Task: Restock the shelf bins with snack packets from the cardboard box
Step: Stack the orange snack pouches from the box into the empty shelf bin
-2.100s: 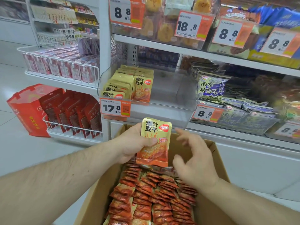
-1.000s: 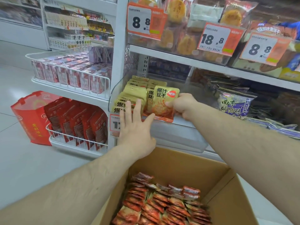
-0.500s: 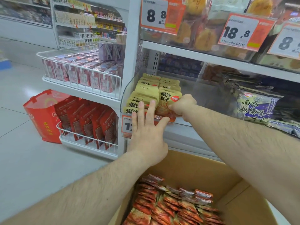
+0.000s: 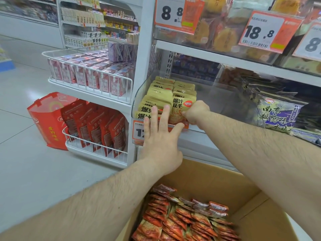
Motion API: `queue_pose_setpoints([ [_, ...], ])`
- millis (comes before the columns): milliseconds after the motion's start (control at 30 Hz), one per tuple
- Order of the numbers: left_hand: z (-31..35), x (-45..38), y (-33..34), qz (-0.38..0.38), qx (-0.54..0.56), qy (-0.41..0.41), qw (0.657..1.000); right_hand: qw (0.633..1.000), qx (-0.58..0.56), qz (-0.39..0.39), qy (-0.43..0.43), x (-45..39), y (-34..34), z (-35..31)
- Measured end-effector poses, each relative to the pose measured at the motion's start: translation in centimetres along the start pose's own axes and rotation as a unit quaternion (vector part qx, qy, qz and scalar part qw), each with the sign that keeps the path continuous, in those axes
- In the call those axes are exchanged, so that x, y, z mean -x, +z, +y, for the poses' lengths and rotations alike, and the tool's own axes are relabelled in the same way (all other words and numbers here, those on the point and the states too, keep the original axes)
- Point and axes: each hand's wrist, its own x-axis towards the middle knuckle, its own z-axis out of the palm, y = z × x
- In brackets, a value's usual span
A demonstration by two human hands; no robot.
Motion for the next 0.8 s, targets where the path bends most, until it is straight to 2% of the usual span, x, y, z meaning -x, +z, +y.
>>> queue_pose_setpoints([
  [133,0.0,-0.1,-0.1,-0.001,0.000,0.001,1.000,0.999,-0.030,-0.038,-0.003,0.2,-0.4,0.2],
  [200,-0.1,0.0,-0.3,0.000,-0.020,-0.001,1.000,0.998,-0.007,-0.057,-0.009,0.7,-1.0,0.3],
  [300,-0.5,0.4,-0.3,0.067,-0.028,0.038,0.997,0.997,0.042,-0.061,-0.020,2.1,-2.7,0.3],
  [333,-0.8,0.5,-0.2,0.104,-0.012,0.061,0.993,0.997,0.057,-0.035,-0.034,3.1,-3.4,0.3],
  [400,-1.3,1.0,0.1,0.154,0.033,0.104,0.982,0.991,0.063,0.068,-0.099,5.7,-4.5,0.4],
  [433,-1.5,1.3,0.2,0.137,0.055,0.115,0.982,0.979,0.043,0.123,-0.157,7.3,-4.7,0.8],
  [500,-1.6,2.0,0.1,0.025,0.103,0.104,0.989,0.929,-0.018,0.211,-0.303,10.7,-4.1,2.1],
  [567,-1.9,2.7,0.7,-0.097,0.122,0.082,0.984,0.881,-0.056,0.232,-0.408,13.9,-1.9,4.5],
  [600,-2.2,3.0,1.0,-0.155,0.108,0.070,0.979,0.876,-0.062,0.216,-0.427,15.1,-0.2,6.1],
  [667,-2.5,3.6,1.6,-0.255,0.064,0.046,0.964,0.900,-0.055,0.143,-0.409,16.9,3.5,9.7],
  [733,-2.7,4.1,2.1,-0.314,0.044,0.028,0.948,0.937,-0.019,0.032,-0.346,17.9,7.4,13.3],
  [800,-2.6,4.5,2.5,-0.348,0.042,0.021,0.936,0.953,0.052,-0.112,-0.276,18.3,11.4,16.1],
])
